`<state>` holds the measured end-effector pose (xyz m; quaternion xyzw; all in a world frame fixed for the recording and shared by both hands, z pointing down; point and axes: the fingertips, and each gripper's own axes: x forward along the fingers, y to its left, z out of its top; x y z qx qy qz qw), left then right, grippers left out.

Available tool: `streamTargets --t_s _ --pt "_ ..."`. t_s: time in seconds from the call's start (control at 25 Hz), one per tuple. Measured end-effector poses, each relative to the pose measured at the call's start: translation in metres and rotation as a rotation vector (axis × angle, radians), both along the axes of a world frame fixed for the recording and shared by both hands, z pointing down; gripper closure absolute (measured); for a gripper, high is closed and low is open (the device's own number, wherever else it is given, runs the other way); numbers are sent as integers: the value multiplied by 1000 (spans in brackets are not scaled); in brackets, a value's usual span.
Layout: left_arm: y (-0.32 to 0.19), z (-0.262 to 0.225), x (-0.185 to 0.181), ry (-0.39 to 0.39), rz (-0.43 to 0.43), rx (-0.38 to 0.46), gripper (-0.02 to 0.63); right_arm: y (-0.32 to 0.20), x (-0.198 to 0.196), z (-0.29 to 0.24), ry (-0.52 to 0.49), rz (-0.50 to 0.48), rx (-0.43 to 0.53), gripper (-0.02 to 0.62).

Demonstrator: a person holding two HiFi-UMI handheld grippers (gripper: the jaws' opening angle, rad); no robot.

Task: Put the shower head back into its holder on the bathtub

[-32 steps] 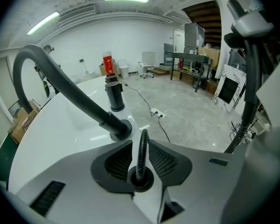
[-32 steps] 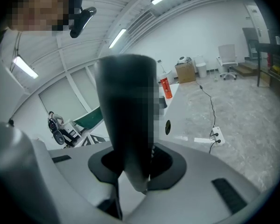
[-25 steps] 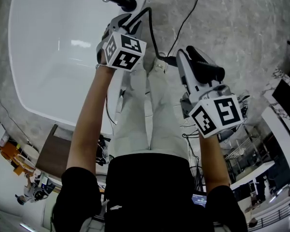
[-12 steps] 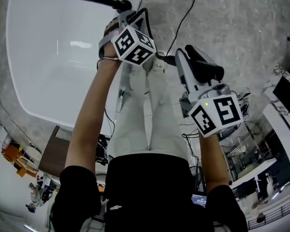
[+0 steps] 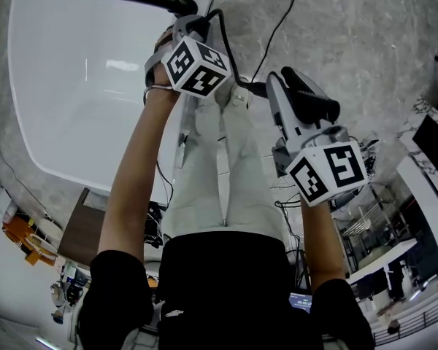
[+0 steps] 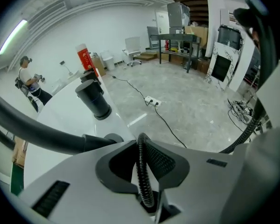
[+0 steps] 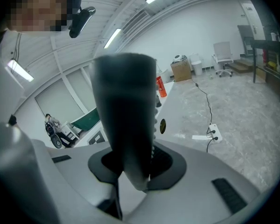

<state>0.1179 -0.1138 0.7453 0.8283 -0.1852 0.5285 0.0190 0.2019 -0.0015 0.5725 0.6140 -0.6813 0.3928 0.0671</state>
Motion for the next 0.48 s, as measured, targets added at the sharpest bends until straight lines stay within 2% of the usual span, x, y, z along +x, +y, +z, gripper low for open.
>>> streamTargets --t_s 0.48 --pt "9 -23 -39 123 -71 37 537 -7 -15 0 2 -37 8 491"
